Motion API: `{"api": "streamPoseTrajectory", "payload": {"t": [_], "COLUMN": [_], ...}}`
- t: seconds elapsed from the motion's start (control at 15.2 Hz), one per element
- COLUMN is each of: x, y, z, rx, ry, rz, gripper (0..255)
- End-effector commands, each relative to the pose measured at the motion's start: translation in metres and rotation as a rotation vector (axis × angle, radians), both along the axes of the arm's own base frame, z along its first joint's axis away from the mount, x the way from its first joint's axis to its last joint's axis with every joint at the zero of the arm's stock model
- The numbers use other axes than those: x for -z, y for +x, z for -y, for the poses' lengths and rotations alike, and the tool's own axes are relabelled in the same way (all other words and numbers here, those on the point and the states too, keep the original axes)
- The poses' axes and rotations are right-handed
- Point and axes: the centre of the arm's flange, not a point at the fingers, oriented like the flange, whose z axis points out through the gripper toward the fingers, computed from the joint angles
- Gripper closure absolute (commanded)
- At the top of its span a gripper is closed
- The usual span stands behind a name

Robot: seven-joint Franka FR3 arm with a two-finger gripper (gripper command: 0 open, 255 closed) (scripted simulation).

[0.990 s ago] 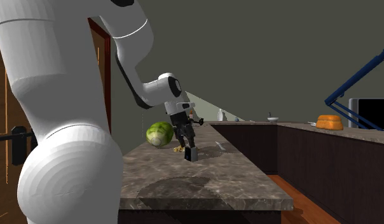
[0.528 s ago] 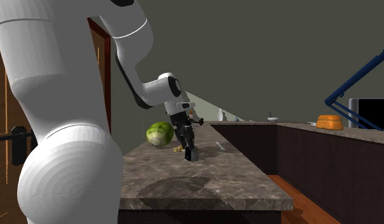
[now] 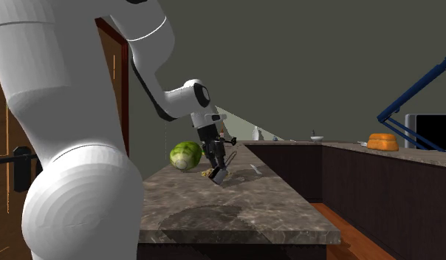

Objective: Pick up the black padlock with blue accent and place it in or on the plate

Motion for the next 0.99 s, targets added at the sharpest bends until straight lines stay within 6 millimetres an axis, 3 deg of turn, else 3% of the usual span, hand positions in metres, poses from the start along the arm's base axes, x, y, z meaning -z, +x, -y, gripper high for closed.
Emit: {"api": "streamPoseTrajectory", "payload": {"t": [0.0, 0.92], "x": [-0.011, -0.085], "y": [0.001, 0.001], "z": [-0.001, -0.001], "rx": [0.0, 0.0], "ry": [0.0, 0.0], "rz": [0.0, 0.0], "gripper": [255, 255]}}
